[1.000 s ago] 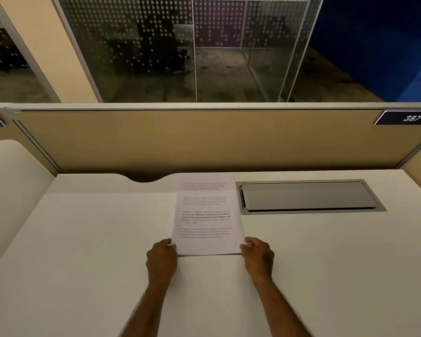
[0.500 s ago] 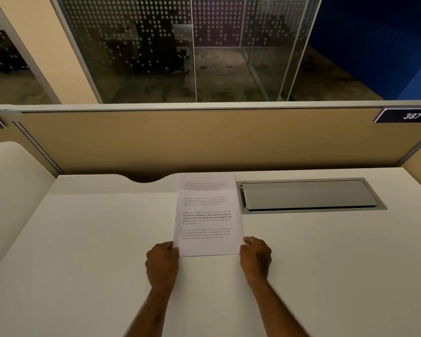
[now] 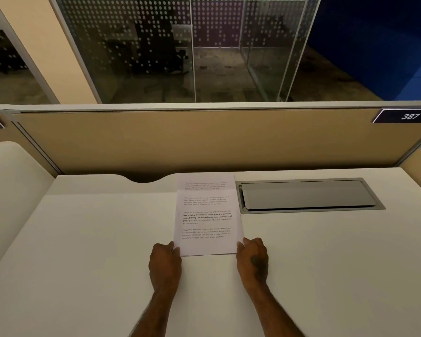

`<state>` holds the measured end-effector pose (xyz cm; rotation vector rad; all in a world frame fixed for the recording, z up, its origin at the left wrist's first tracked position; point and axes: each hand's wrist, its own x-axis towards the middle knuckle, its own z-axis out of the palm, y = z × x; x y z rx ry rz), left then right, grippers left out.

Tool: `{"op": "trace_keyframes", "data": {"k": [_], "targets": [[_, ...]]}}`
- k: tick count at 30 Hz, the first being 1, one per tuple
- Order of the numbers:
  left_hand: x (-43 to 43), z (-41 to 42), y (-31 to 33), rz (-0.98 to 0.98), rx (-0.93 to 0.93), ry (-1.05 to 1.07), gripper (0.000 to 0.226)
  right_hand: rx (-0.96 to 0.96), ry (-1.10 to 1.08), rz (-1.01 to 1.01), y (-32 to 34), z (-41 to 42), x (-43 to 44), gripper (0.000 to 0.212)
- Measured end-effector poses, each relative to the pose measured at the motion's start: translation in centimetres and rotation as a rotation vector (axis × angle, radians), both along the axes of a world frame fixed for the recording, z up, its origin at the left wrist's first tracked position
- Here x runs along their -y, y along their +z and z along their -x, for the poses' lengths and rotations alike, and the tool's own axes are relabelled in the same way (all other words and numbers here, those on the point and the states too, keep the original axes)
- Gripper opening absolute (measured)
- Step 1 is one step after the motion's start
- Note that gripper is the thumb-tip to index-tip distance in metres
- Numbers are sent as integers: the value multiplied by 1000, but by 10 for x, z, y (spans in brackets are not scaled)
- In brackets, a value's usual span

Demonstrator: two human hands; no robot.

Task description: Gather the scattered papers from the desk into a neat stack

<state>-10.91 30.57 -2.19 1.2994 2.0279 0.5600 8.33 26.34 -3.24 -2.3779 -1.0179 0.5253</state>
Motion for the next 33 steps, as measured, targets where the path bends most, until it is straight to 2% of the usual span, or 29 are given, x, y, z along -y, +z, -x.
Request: {"op": "trace_keyframes", "data": {"k": [2,7,10,14,18,21,25,28,31,32,33], "targets": [[1,0,-1,-8,0,7,31,-48,-32,20,1,1,-1,33],[0,0,-4,-21,8,27,33,-308,-200,-34,0,0,-6,19],[3,0,-7,-58,-23,-18,33,-374,-176,-43,-1,0,-6,12],[7,0,-13,-145,-22,-38,35,-505,-243,-71,-1,0,-8,27],[5,-1,-19,-148,7,3,20,-335,-143,29,2,1,-8,22],[3,-3,-19,-142,29,23,19,-170,52,124,-3,-2,-8,27],[4,0,-17,-113,50,-3,19,-207,-8,95,7,-5,-11,31],[10,4,-8,-143,3,-104,35,-262,-40,60,13,-9,-5,35],[25,11,-2,-230,-65,-188,42,-154,20,49,13,-8,10,33],[30,14,-1,-238,-104,-217,45,-72,72,42,14,-6,17,36],[36,14,0,-242,-151,-257,47,-70,93,34,15,-5,25,43]]}}
